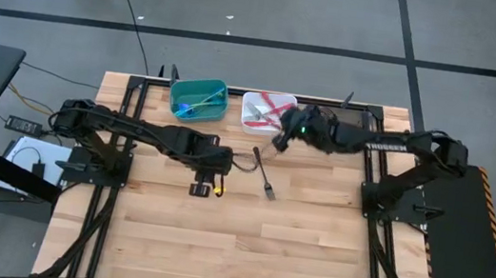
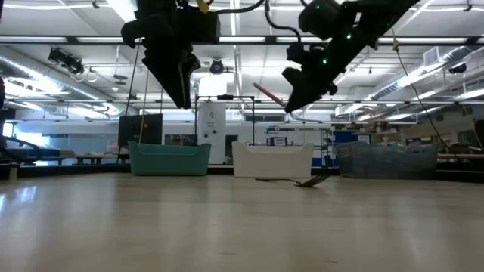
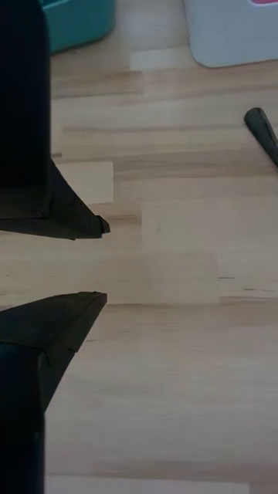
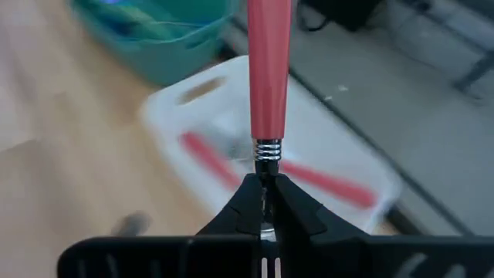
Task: Sort silverware by color (type)
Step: Put the red fork into the white bin, then put the black fork into the black bin
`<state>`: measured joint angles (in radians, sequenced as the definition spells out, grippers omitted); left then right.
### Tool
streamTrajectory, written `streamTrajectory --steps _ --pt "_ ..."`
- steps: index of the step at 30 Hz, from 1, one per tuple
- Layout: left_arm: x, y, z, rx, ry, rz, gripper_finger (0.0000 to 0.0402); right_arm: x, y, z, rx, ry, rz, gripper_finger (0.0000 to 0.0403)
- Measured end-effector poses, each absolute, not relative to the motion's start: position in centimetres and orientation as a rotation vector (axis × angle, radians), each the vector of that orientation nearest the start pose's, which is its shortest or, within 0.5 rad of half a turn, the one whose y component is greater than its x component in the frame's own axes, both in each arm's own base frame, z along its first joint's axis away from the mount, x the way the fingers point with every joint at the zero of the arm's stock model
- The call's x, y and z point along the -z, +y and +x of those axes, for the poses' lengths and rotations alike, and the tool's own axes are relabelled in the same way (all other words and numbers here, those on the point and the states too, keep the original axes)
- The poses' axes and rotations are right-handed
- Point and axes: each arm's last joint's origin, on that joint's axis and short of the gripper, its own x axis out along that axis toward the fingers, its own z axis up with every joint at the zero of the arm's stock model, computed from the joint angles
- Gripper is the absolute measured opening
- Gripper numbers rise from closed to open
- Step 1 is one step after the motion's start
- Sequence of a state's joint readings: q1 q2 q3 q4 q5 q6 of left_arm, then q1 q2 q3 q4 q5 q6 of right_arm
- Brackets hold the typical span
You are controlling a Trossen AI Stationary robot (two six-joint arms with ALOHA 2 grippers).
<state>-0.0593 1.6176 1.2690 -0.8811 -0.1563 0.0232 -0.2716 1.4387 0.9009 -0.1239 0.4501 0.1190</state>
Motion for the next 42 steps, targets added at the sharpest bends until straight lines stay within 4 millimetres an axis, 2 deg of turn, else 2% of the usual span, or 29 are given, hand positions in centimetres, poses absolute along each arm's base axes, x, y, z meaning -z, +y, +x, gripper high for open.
streamTrajectory --steps 3,8,11,16,19,24,32,36,42 --pt "-24.9 -1.4 31.5 -0.04 1.224 0.196 0.0121 -23.4 -12.0 28.5 0.749 0.599 0.011 0.0021" --pt "-25.0 -1.4 31.9 -0.003 1.186 0.25 0.0121 -21.6 -15.7 29.0 0.654 0.577 -0.013 0.0021" --pt "-25.1 -1.4 31.9 -0.001 1.182 0.255 0.0121 -20.1 -17.0 29.4 0.64 0.599 -0.057 0.0022" --pt "-25.1 -1.4 31.9 0.027 1.185 0.296 0.0121 -18.3 -17.6 29.7 0.589 0.666 -0.126 0.0031" --pt "-25.1 -1.3 32.0 0.06 1.182 0.347 0.0121 -17.7 -17.7 29.9 0.573 0.692 -0.158 0.0044" --pt "-25.1 -0.4 32.1 0.045 1.176 0.345 0.0121 -18.1 -17.7 30.0 0.626 0.681 -0.215 0.0071" --pt "-24.6 2.8 32.9 -0.024 1.15 0.327 0.0121 -19.2 -16.9 30.8 0.68 0.602 -0.273 0.0102" --pt "-24.2 4.6 33.8 -0.035 1.101 0.376 0.0121 -20.7 -15.2 30.9 0.742 0.59 -0.315 0.0104" --pt "-23.3 7.2 34.8 -0.013 1.06 0.415 0.0121 -24.9 -10.7 29.7 0.812 0.566 -0.37 0.0103"
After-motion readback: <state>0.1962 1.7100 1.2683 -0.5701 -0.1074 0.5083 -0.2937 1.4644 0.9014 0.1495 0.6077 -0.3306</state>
